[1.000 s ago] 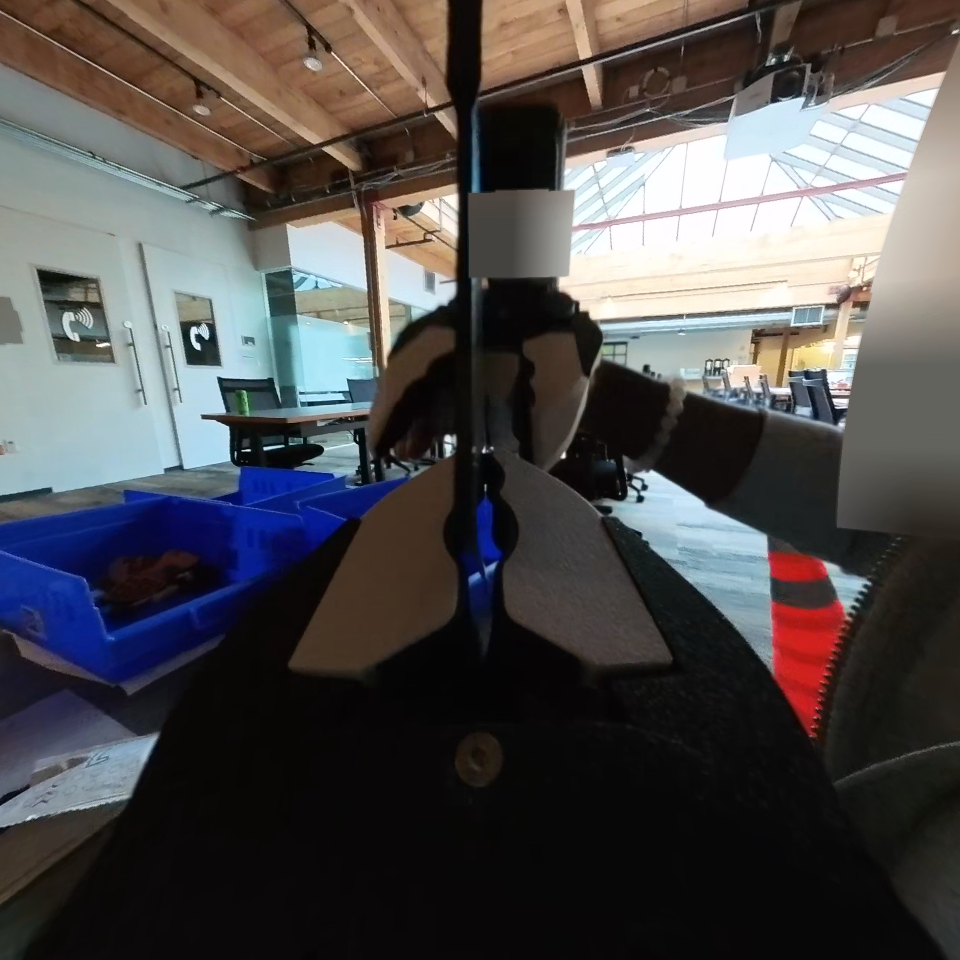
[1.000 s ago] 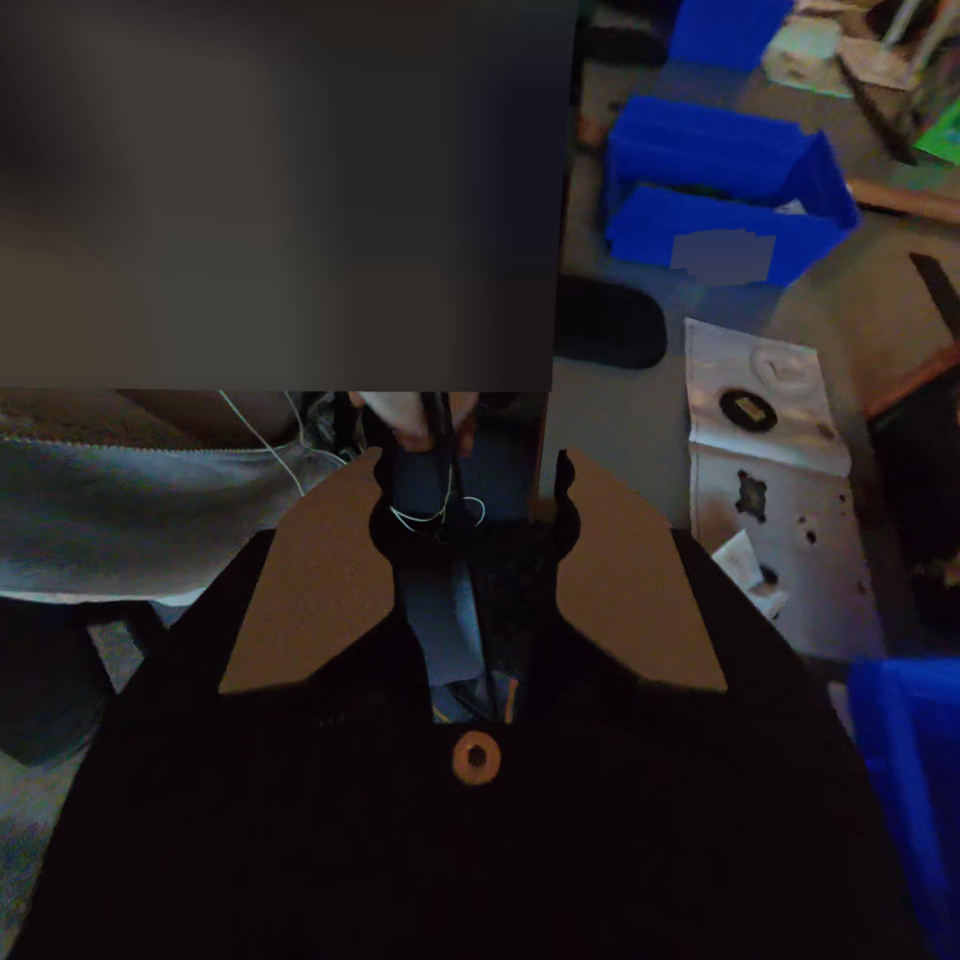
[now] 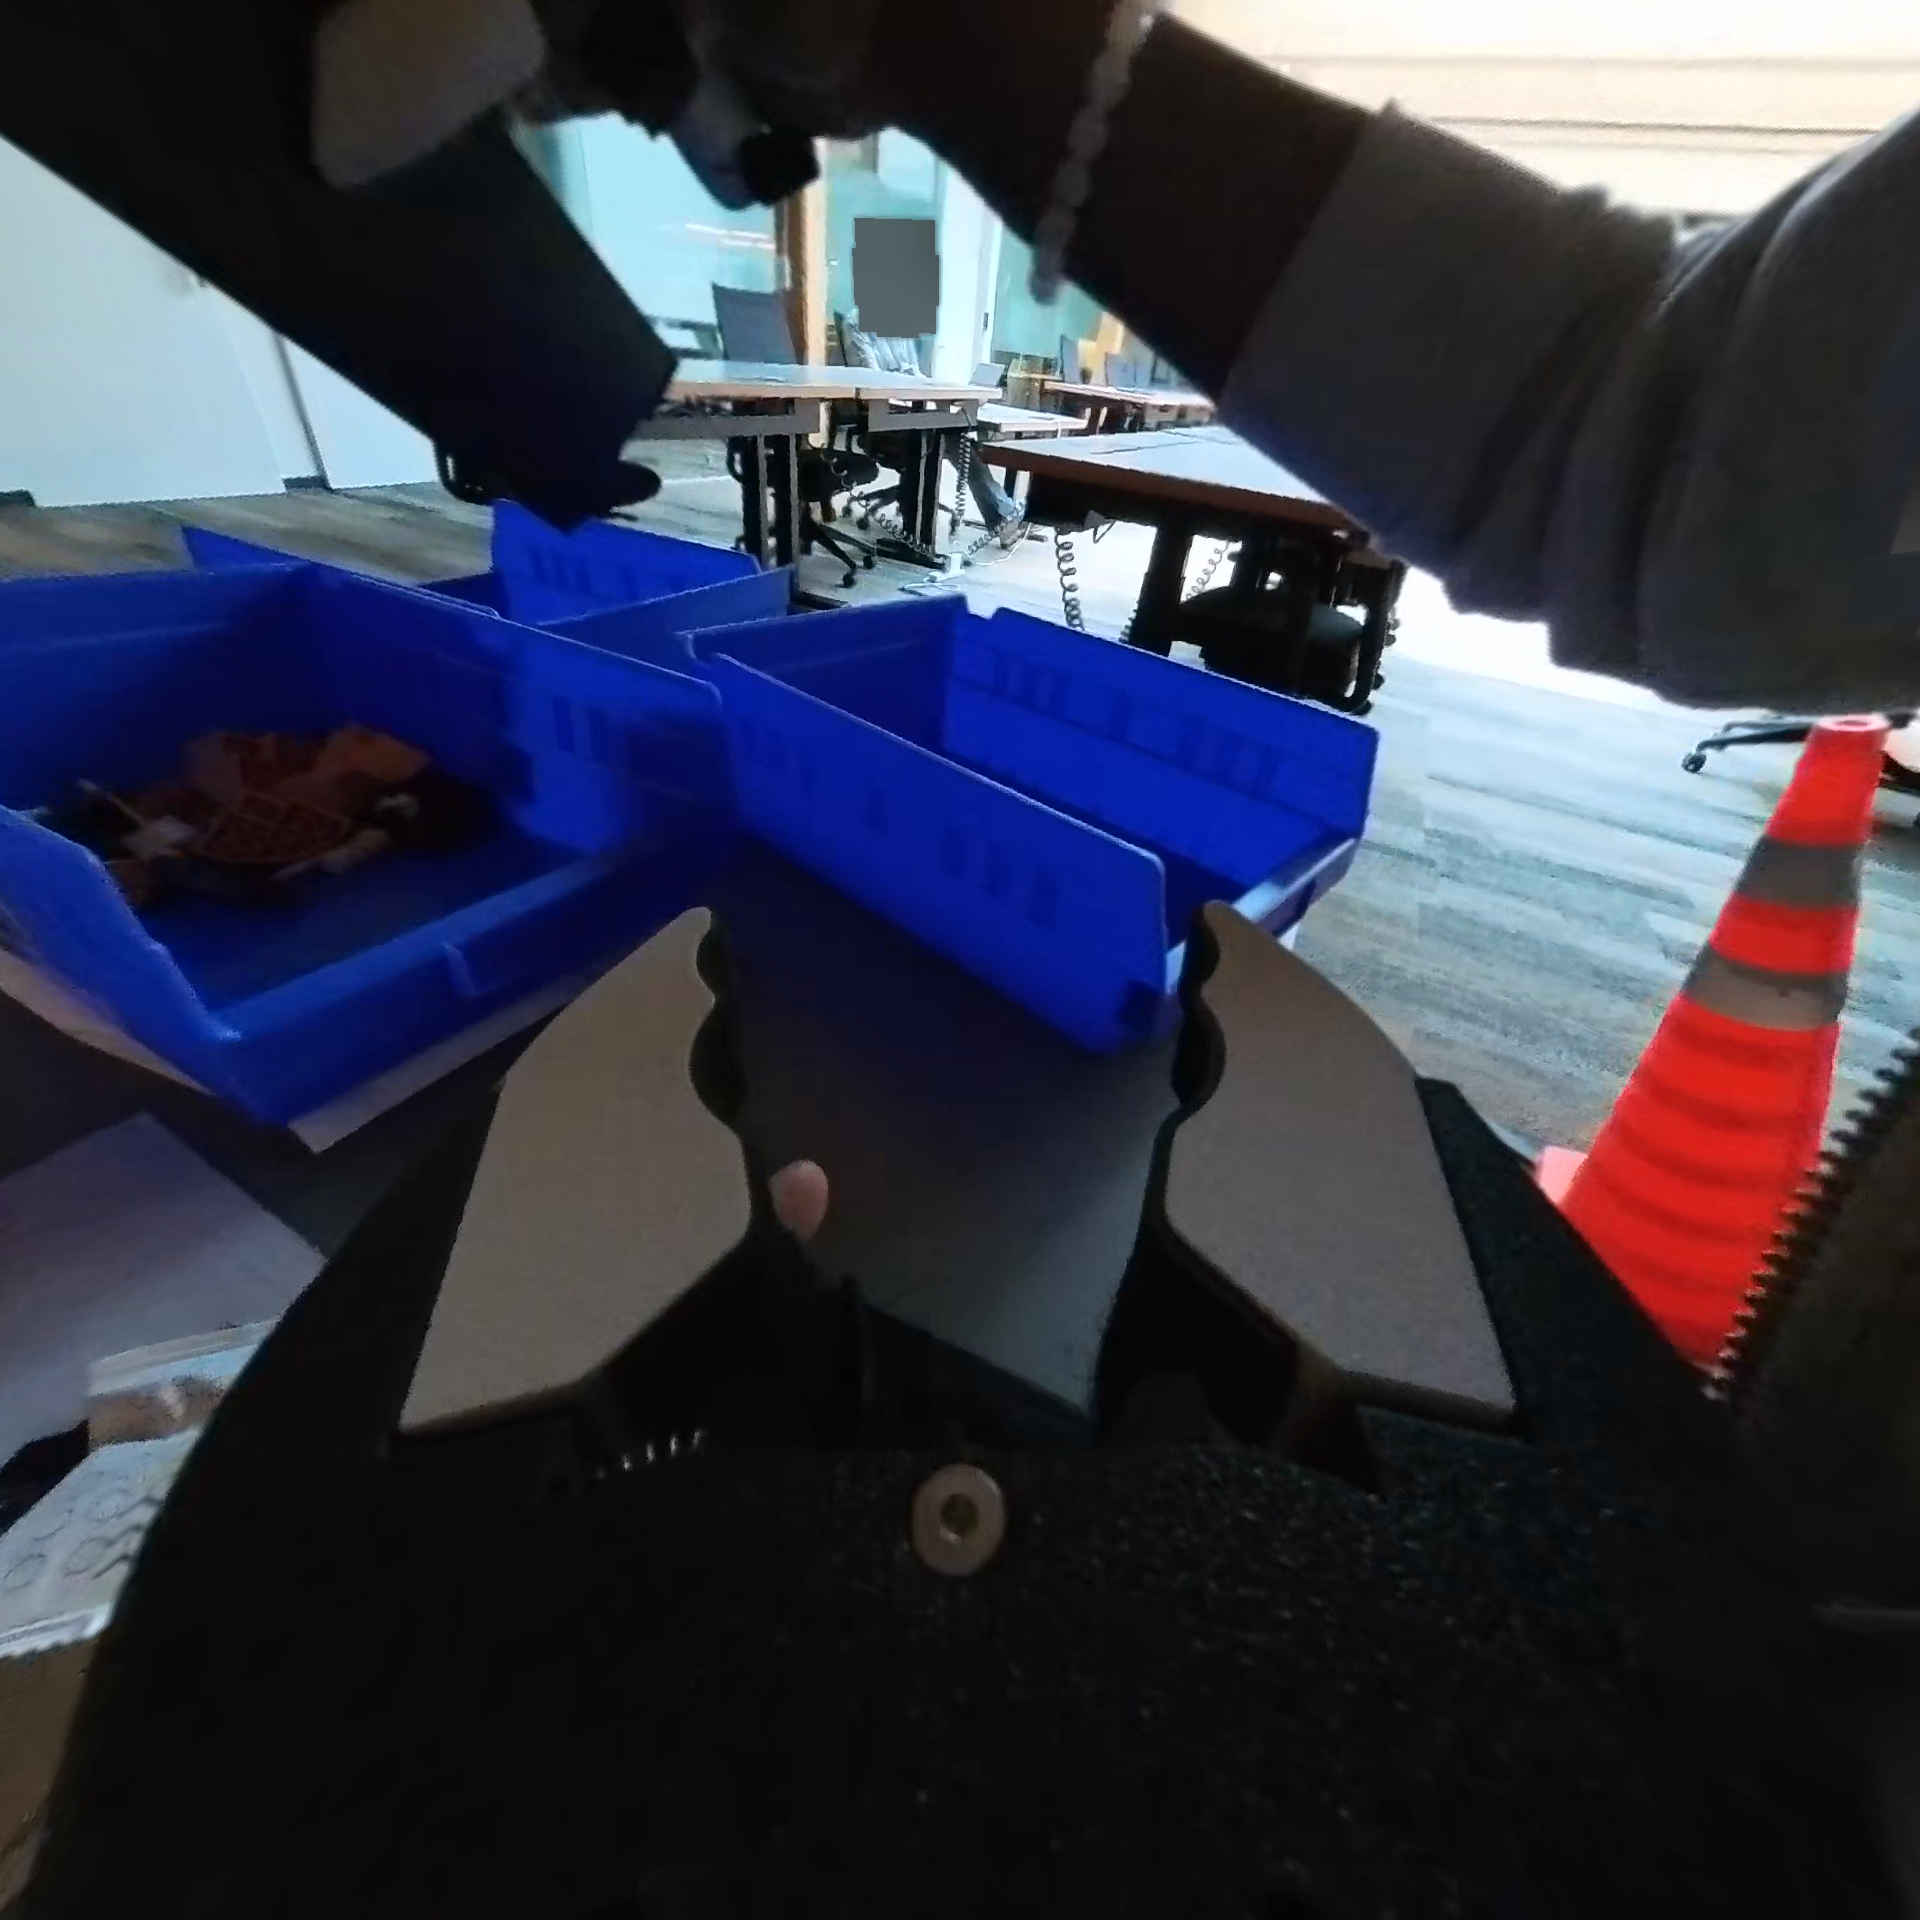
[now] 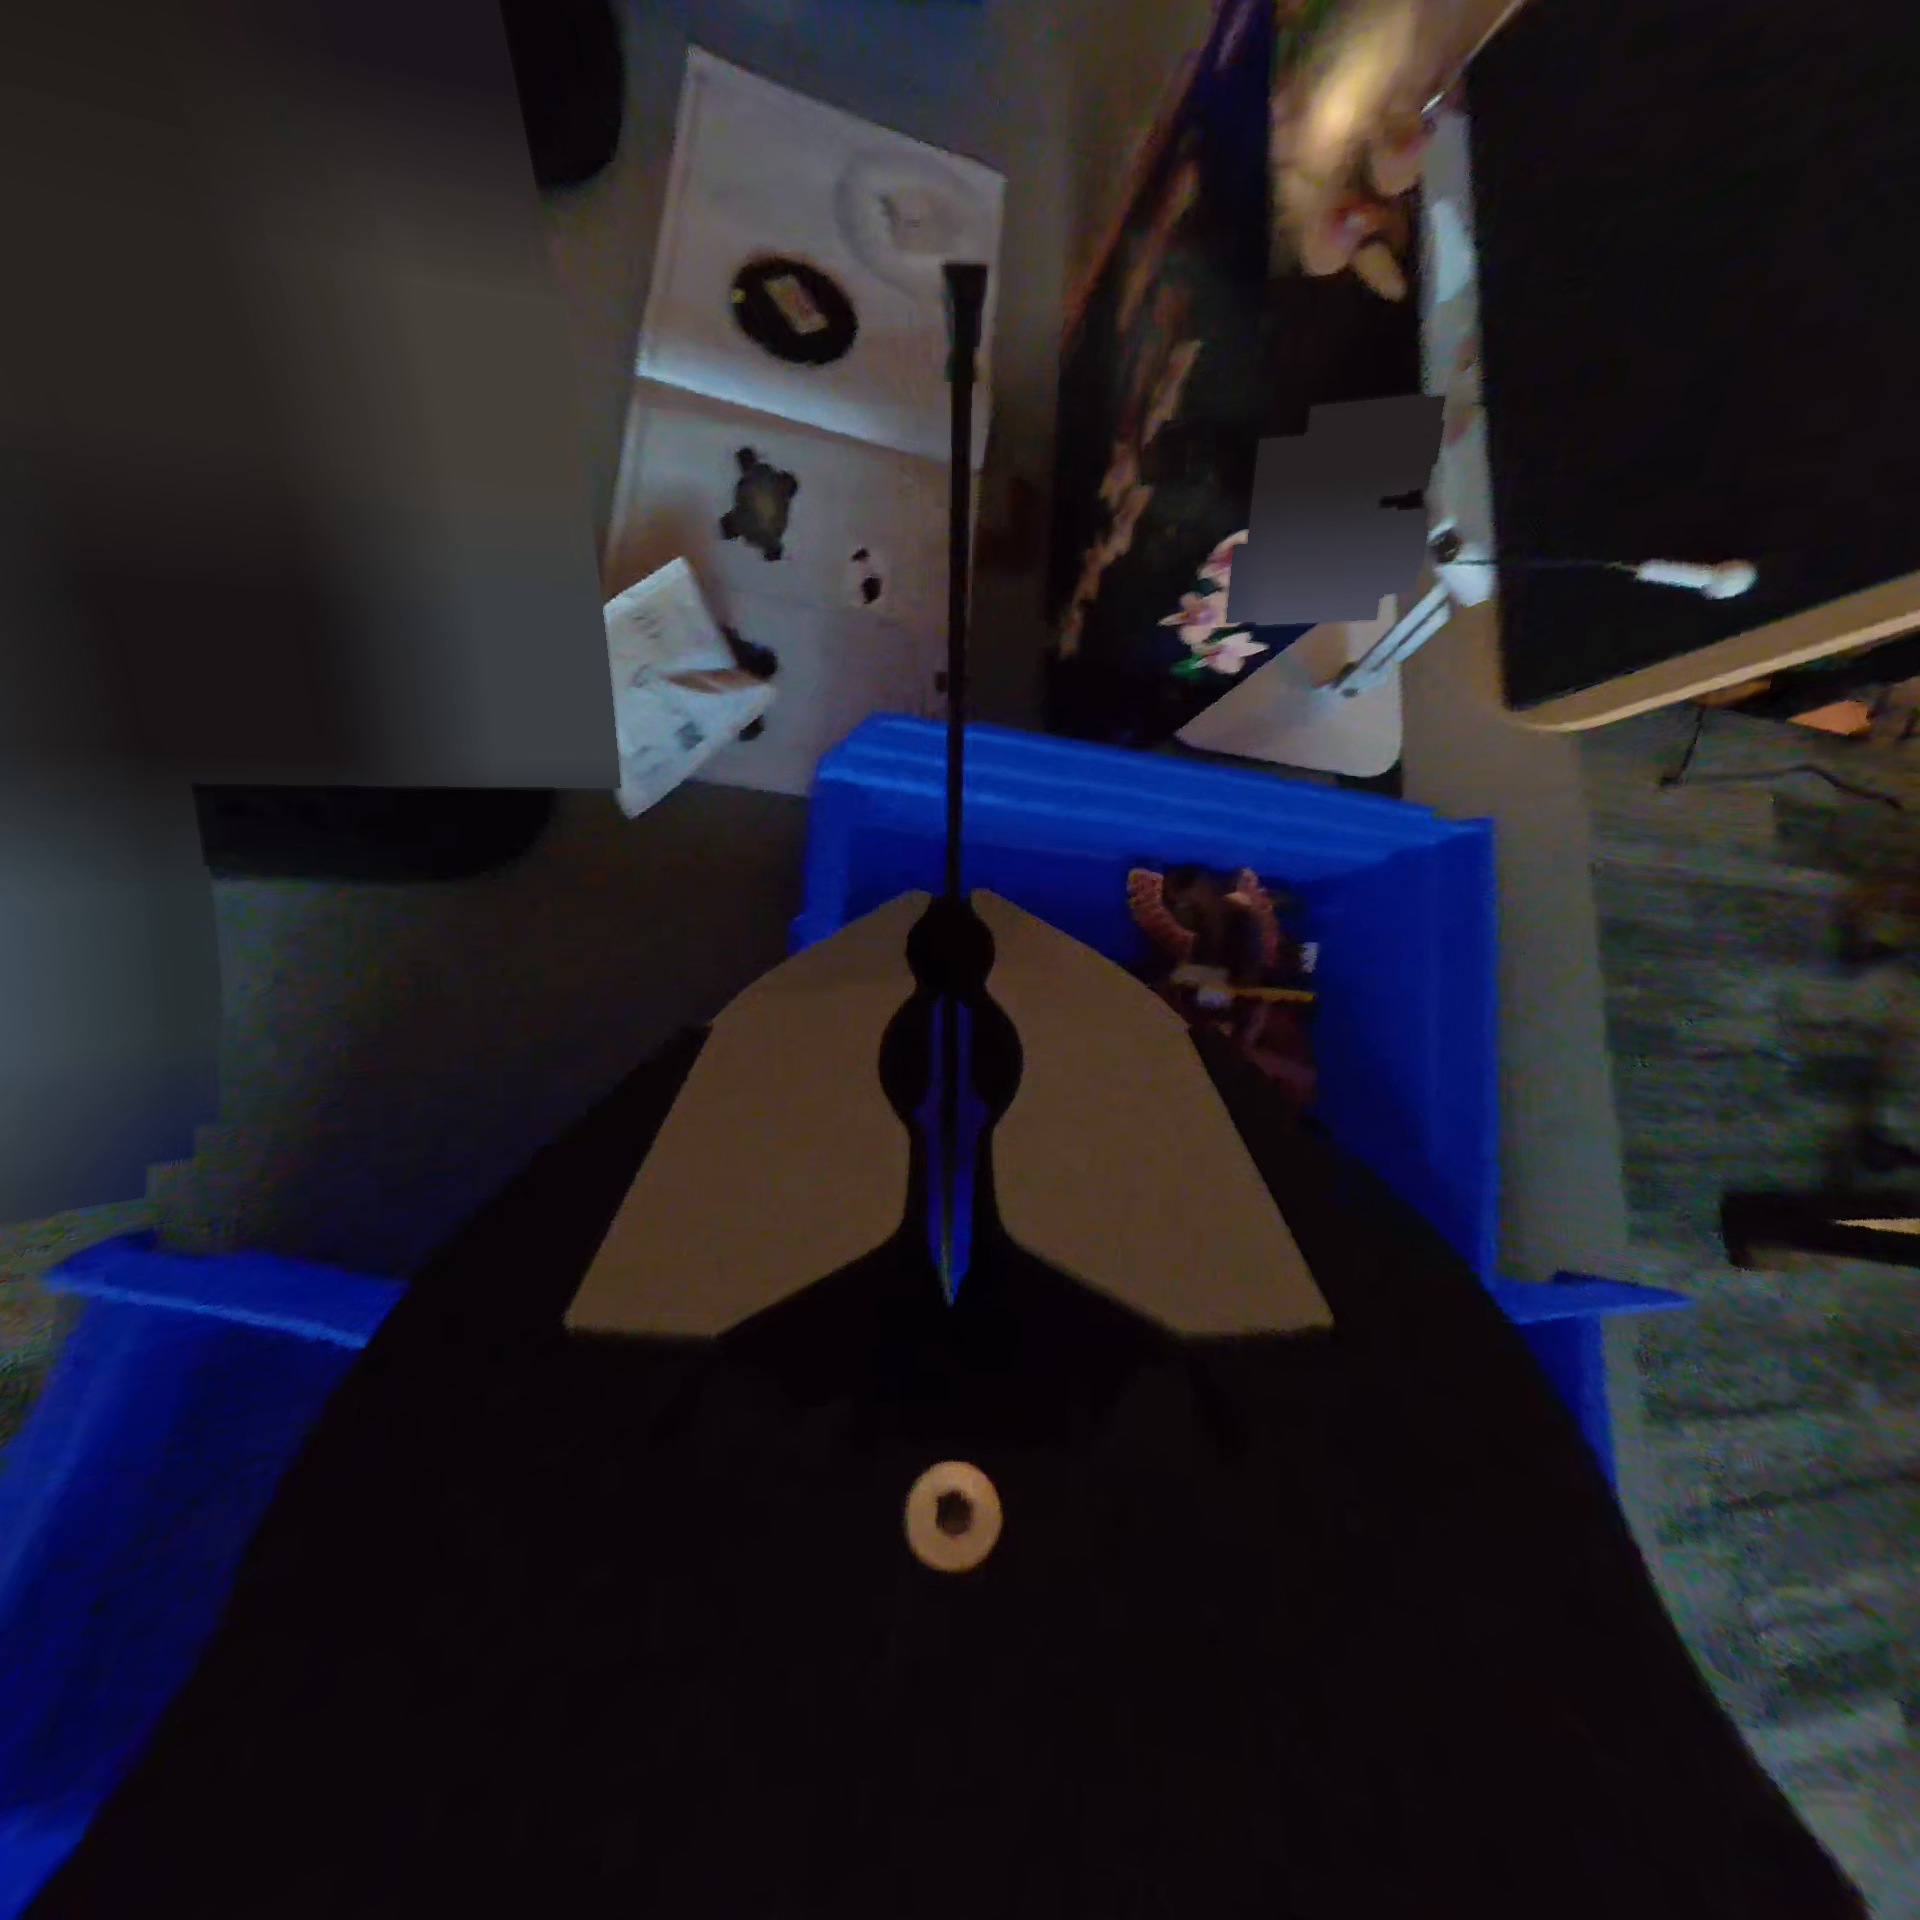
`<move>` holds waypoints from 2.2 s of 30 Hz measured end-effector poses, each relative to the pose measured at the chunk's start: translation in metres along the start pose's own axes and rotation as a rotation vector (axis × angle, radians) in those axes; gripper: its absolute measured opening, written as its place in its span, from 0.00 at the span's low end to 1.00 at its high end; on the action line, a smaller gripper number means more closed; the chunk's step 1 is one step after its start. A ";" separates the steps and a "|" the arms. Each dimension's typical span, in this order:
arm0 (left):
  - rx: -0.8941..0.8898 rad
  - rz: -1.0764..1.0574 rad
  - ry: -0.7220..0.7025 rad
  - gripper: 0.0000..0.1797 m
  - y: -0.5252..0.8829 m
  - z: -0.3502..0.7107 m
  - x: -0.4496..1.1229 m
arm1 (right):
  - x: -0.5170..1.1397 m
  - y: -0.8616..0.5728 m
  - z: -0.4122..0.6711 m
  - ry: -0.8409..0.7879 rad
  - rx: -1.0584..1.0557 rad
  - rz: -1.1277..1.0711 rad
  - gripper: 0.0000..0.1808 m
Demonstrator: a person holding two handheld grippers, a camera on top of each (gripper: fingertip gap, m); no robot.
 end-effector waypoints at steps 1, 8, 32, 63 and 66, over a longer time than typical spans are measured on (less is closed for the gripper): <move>0.015 0.003 0.007 0.44 0.001 0.000 0.000 | 0.004 -0.009 0.000 -0.031 0.003 -0.011 0.01; 0.086 0.044 0.040 0.43 0.000 -0.004 -0.003 | 0.035 -0.039 -0.021 -0.230 -0.007 0.001 0.00; 0.190 0.076 0.143 0.41 0.000 -0.011 0.044 | 0.111 -0.083 -0.079 0.354 0.104 0.056 0.00; 0.157 0.111 0.133 0.42 0.009 -0.011 0.047 | 0.151 -0.090 -0.088 0.566 0.095 0.195 0.00; 0.154 0.111 0.130 0.42 0.009 -0.011 0.046 | 0.152 -0.094 -0.084 0.595 0.099 0.197 0.00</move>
Point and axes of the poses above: each gripper's, where its closed fingertips meet, x out along the fingers, z out of its top, y = z × x across the jaws, the point moved 7 cm from there along -x, back along the fingers
